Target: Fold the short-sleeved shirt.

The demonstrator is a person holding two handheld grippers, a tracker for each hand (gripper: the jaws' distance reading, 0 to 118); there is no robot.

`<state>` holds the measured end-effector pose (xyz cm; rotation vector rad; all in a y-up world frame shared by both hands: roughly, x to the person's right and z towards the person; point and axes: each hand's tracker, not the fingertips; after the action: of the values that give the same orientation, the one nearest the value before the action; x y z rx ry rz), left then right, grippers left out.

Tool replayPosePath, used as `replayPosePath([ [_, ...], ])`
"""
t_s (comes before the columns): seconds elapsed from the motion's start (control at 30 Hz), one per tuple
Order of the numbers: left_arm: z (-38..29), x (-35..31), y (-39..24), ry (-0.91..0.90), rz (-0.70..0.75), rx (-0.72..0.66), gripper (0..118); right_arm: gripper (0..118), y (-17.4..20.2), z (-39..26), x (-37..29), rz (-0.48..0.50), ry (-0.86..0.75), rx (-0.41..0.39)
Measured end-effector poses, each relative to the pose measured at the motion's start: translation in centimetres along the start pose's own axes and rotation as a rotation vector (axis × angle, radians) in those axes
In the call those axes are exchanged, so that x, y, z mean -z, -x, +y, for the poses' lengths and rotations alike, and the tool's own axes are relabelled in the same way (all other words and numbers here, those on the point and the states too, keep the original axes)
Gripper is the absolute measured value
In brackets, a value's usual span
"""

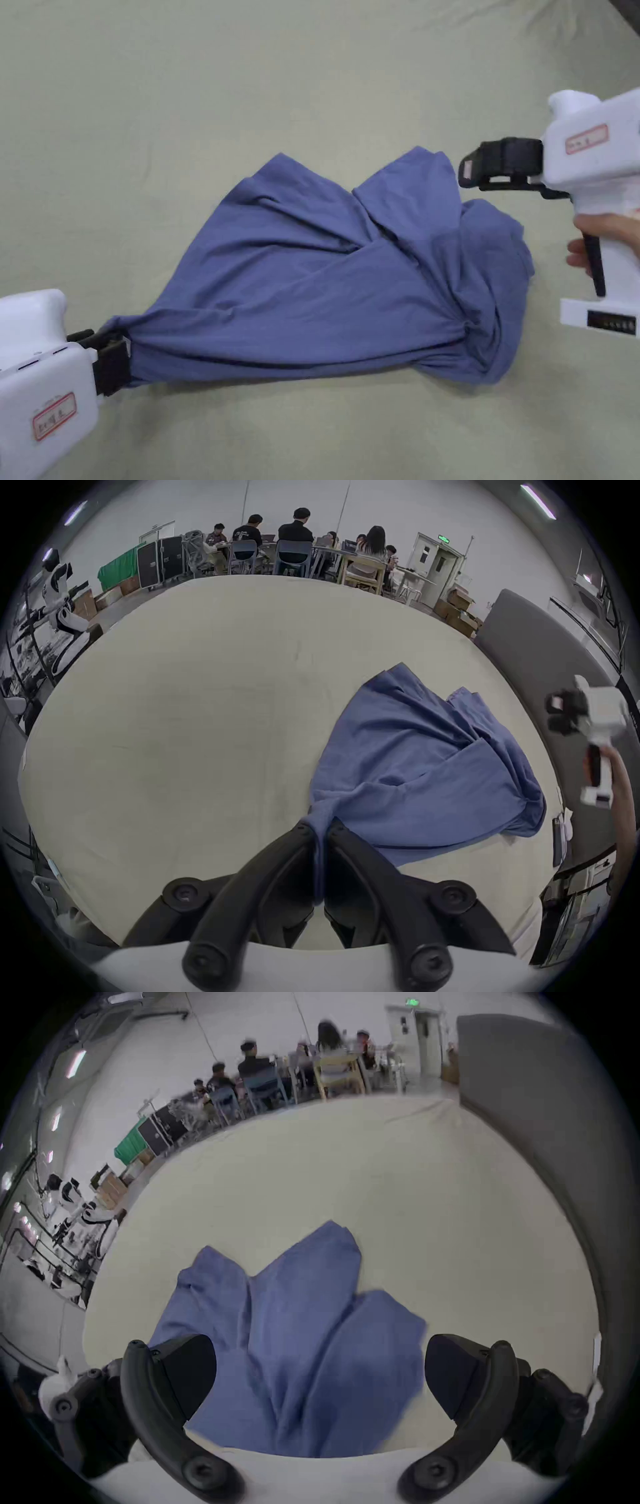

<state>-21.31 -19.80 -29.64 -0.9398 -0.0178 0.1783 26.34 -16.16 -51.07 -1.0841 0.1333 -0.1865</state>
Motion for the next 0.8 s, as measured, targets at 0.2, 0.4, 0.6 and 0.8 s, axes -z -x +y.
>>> replayPosePath([
  [0.2,0.5,1.4,-0.1,0.035,0.004,-0.012,1,89,0.6,2.6,11.6,-0.019,0.253,0.064],
  [0.4,1.1,1.5,0.0,0.047,-0.006,-0.01,1,16,3.1,2.4,10.4,-0.158,0.156,-0.221],
  [0.6,2.2,-0.6,-0.9,0.001,-0.025,0.038,1,16,3.1,2.5,5.7,-0.176,0.019,-0.218],
  [0.8,5.9,-4.4,-0.9,-0.108,-0.086,0.053,1,16,1.3,2.8,-4.2,-0.203,-0.157,-0.186],
])
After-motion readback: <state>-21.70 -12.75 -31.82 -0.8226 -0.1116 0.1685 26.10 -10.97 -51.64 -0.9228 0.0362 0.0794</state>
